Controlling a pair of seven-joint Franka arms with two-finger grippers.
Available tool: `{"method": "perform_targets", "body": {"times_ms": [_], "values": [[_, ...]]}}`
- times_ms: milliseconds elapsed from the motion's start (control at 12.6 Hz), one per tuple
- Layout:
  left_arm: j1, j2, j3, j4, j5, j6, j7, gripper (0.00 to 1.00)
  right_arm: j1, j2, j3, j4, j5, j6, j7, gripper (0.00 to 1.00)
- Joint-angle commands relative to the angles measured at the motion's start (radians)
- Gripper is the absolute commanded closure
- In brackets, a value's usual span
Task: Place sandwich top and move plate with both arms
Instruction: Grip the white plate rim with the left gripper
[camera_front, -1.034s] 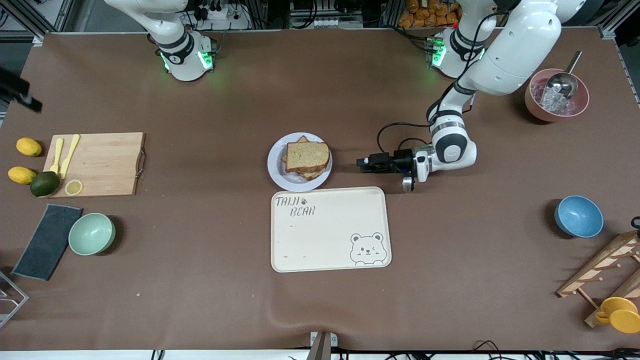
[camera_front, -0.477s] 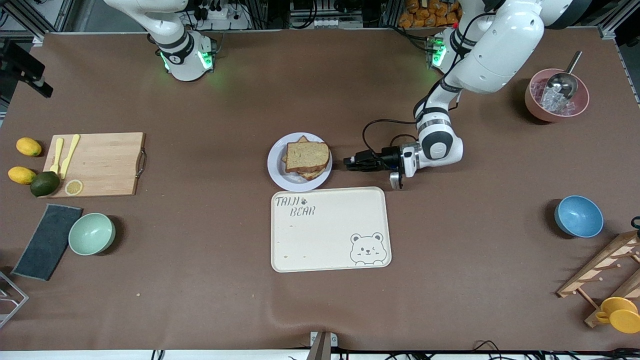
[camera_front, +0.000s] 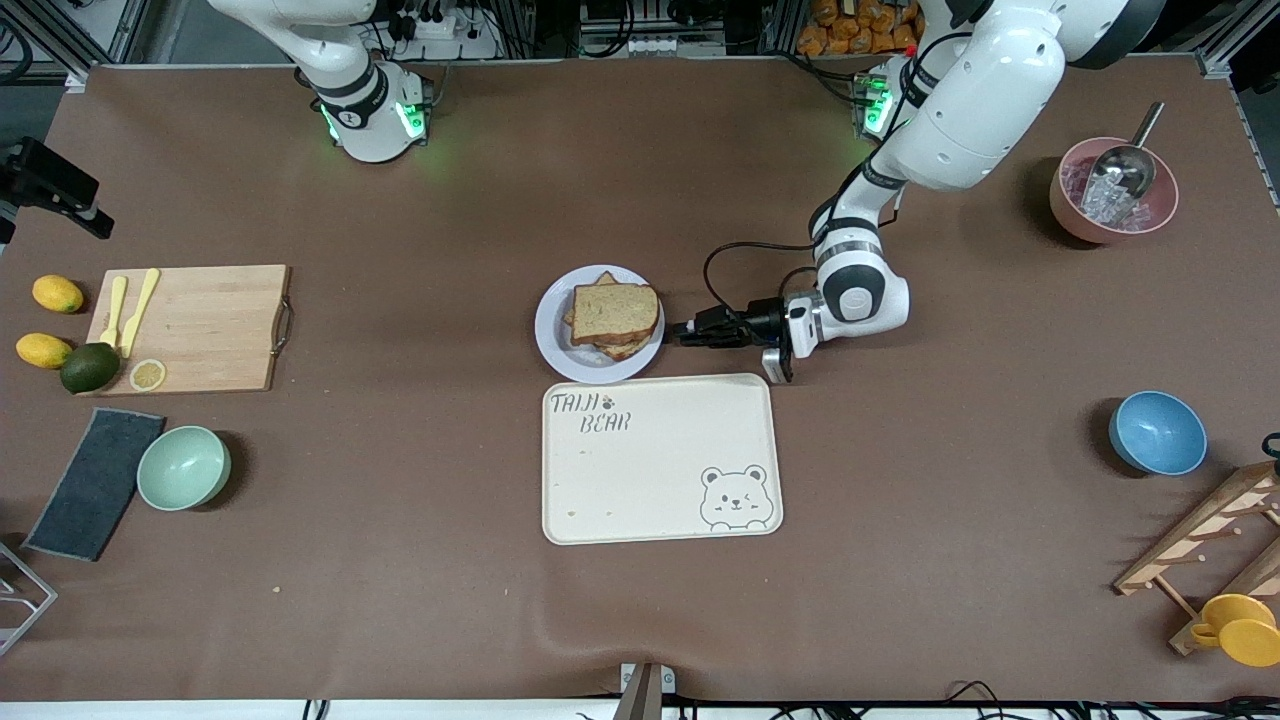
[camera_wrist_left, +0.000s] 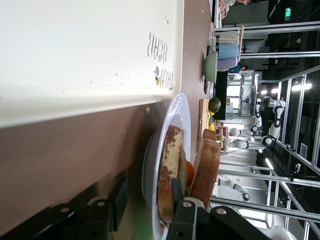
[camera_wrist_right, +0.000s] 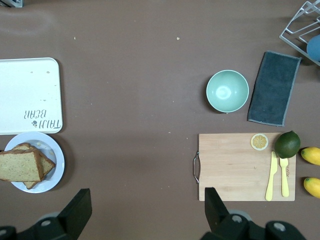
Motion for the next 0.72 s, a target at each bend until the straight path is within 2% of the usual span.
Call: {"method": "perform_targets", "body": {"times_ms": [0,636], "values": [[-0.042,0.039,0.005,0.041,-0.060,0.036,0.022,0.58,0.019,-0.011,-0.016,-0.008,-0.009,0.002,0.033,0.00],[-0.082,0.067,0.005,0.071,-0.097,0.047,0.026,0.66,0.045,0.012,-0.026,-0.026,-0.031,-0.007,0.055,0.00]]}}
